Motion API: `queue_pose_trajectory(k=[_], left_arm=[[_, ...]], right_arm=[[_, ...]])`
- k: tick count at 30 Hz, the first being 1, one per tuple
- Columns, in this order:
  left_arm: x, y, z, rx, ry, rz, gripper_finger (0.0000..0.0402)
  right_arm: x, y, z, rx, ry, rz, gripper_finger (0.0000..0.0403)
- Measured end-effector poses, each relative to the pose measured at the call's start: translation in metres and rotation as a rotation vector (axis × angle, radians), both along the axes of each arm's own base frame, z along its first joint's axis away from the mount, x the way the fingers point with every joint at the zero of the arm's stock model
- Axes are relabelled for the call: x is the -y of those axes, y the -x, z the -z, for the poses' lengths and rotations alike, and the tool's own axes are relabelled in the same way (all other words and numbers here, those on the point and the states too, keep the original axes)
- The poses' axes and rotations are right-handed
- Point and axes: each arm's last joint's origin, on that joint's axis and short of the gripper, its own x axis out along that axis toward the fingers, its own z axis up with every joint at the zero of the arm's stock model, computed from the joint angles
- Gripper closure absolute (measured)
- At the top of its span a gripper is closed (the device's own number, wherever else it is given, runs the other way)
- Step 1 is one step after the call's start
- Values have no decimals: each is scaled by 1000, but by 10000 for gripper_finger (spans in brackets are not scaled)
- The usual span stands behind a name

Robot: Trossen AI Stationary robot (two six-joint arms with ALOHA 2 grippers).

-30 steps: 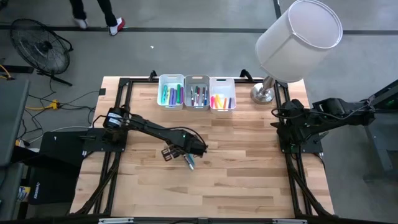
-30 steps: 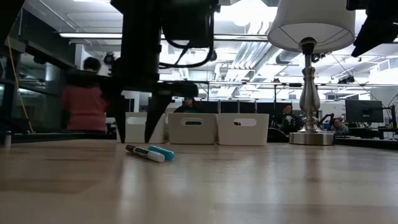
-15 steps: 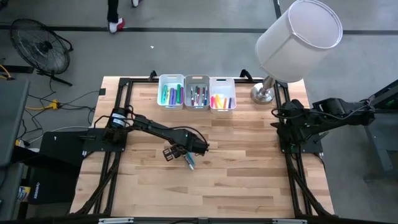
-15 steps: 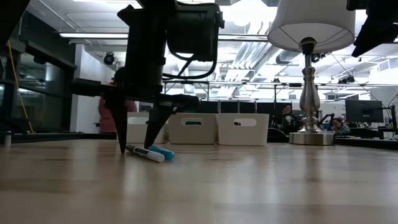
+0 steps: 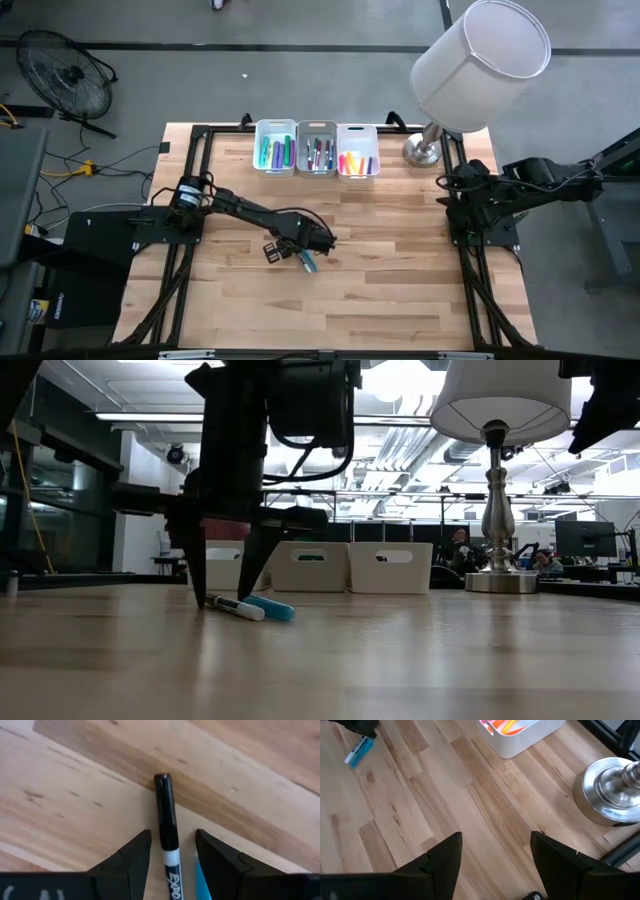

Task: Pick & Place Markers
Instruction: Put the black marker pen into the gray bin

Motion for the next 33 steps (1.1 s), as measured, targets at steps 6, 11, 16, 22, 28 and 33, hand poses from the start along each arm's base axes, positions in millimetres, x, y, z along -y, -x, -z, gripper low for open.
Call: queue_pose_trajectory(k=[6, 11, 16, 22, 28, 33], left_arm=[[5, 0, 0, 3, 20, 10, 251], [10, -1, 0, 31, 26, 22, 300], [13, -2, -1, 41, 27, 33, 362], [15, -3, -1, 60, 33, 65, 384], [13, -3, -1, 57, 2, 98, 384], [7, 1, -12, 60, -51, 127, 384]], right_arm=[[0, 1, 1, -13, 5, -7, 179], [0, 2, 1, -27, -14, -20, 179], [-1, 2, 1, -31, -17, -26, 179], [-1, 2, 2, -34, -21, -35, 179], [-1, 2, 2, -38, -24, -49, 179], [-1, 2, 2, -40, -21, -55, 179]])
